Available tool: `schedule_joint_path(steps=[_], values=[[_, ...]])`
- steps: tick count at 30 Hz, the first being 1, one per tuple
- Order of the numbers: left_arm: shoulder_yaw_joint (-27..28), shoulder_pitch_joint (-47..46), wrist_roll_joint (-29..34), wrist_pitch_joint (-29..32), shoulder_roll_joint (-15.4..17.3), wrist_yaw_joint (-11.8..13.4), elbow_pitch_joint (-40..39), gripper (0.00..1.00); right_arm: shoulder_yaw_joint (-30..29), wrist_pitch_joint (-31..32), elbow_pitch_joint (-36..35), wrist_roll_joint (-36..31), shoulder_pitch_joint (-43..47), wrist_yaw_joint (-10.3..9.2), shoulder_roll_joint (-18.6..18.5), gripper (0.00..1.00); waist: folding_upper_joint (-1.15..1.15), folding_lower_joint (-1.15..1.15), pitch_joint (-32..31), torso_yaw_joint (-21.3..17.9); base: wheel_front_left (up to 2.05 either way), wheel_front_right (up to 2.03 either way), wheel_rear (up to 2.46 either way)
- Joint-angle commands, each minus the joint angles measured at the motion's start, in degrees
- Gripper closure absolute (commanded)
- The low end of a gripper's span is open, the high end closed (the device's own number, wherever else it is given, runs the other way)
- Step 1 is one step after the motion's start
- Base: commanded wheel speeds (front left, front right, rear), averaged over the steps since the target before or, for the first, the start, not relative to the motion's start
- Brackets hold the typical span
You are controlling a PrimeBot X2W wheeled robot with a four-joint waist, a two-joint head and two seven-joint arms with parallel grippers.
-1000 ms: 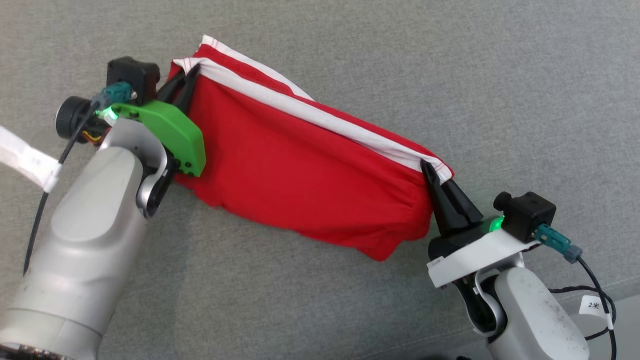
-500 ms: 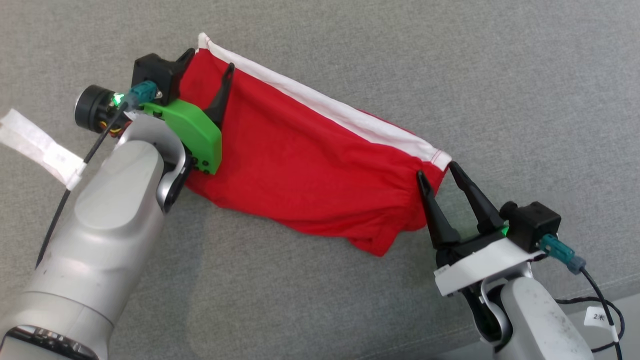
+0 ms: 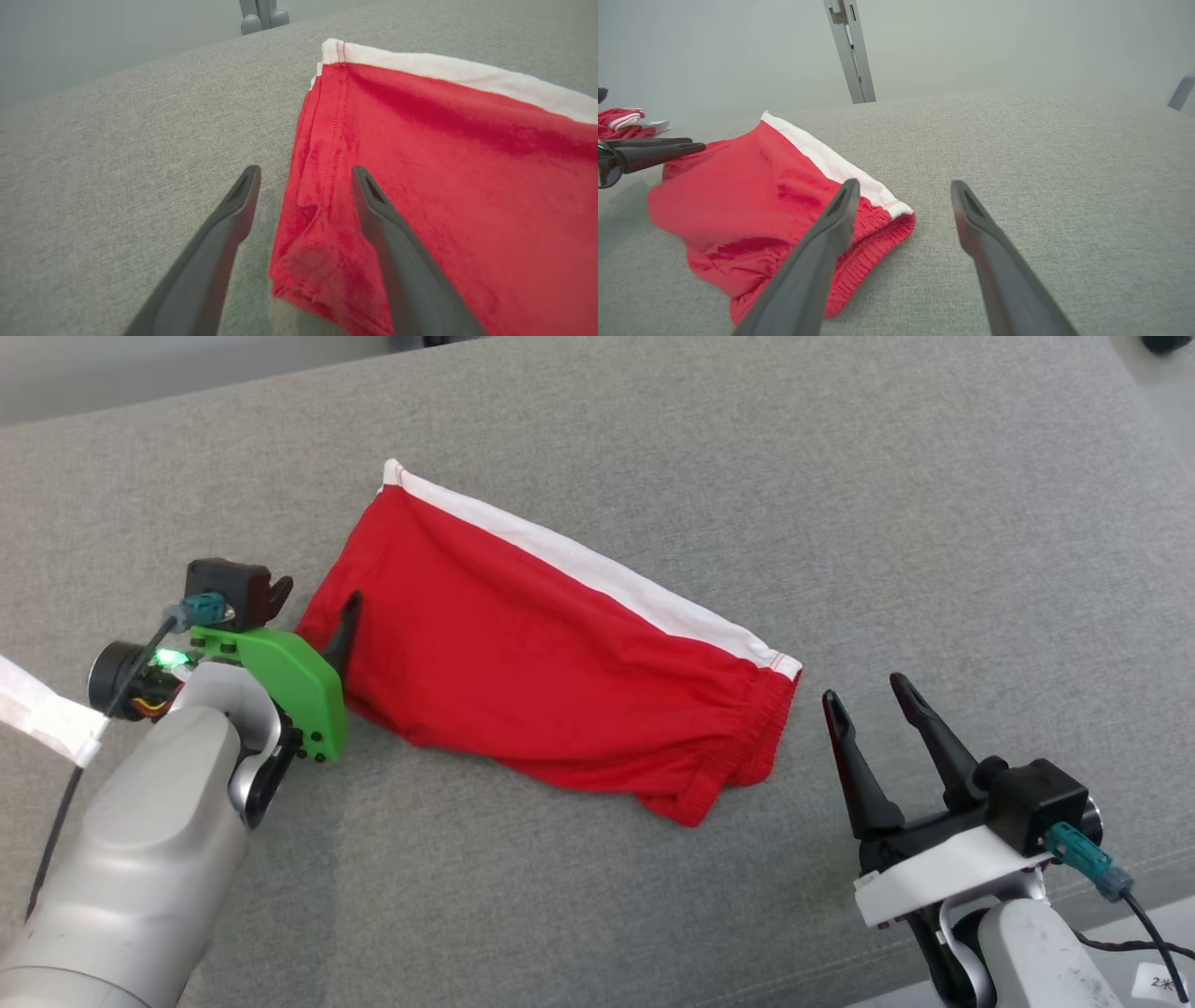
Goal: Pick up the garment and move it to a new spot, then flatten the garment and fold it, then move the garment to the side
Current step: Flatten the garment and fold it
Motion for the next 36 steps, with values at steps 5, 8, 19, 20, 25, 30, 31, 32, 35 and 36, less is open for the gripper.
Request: schedule_joint_path(steps=[5, 8, 19, 20, 25, 30, 31, 32, 35, 36], values=[[0.24, 1.53, -2.48, 4.05, 1.62, 0.10, 0.14, 0.00, -1.32, 1.41, -3.28, -1.16, 1.32, -0.08, -0.15, 0.00, 0.00, 0.00, 0.16, -1.54, 0.00, 0.00, 0.00], [-0.58, 1.91, -4.31, 7.00, 1.98, 0.10, -1.47, 0.00, -1.47, 1.71, -4.40, -0.94, 1.46, -0.08, -0.15, 0.00, 0.00, 0.00, 0.67, -1.80, 0.00, 0.00, 0.00], [-2.83, 3.62, -6.50, 9.75, 2.48, 0.10, -4.55, 1.00, -0.50, 1.57, -5.01, -0.49, 0.82, -0.08, -0.15, 0.00, 0.00, 0.00, 0.58, -1.53, 0.00, 0.00, 0.00], [-2.83, 3.83, -6.64, 9.22, 2.46, 0.10, -4.87, 1.00, -0.57, 1.48, -4.90, -0.57, 0.75, -0.08, -0.15, 0.00, 0.00, 0.00, 0.33, -1.33, 0.00, 0.00, 0.00], [-1.55, 5.36, -7.55, 5.02, 1.96, 0.78, -6.15, 1.00, -1.28, 1.22, -4.28, -1.29, 0.64, -0.08, -0.16, 0.00, 0.00, 0.00, -1.55, 0.26, 0.00, 0.00, 0.00], [0.10, 9.63, -9.10, 0.30, 1.47, 2.35, -8.08, 1.00, -2.88, 1.43, -3.67, -2.16, 1.01, -0.08, -0.16, 0.00, 0.00, 0.00, -4.39, 3.46, 0.00, 0.00, 0.00], [0.40, 10.63, -9.52, -0.34, 1.40, 2.66, -8.57, 1.00, -3.03, 1.54, -3.58, -2.41, 1.16, -0.08, -0.16, 0.00, 0.00, 0.00, -4.86, 4.08, 0.00, 0.00, 0.00], [0.68, 11.87, -9.98, -1.09, 1.09, 2.88, -9.17, 1.00, -3.57, 1.67, -3.41, -2.55, 1.42, -0.08, -0.15, 0.00, 0.00, 0.00, -5.59, 5.05, 0.00, 0.00, 0.00], [1.68, 15.84, -11.29, -3.16, 0.93, 4.18, -11.00, 1.00, -4.10, 2.04, -2.92, -2.96, 1.86, -0.08, -0.17, 0.00, 0.00, 0.00, -7.49, 7.19, 0.00, 0.00, 0.00], [2.02, 17.07, -11.81, -3.84, 0.85, 4.66, -11.57, 1.00, -4.21, 2.11, -2.81, -3.20, 2.01, -0.08, -0.17, 0.00, 0.00, 0.00, -8.02, 7.78, 0.00, 0.00, 0.00]])
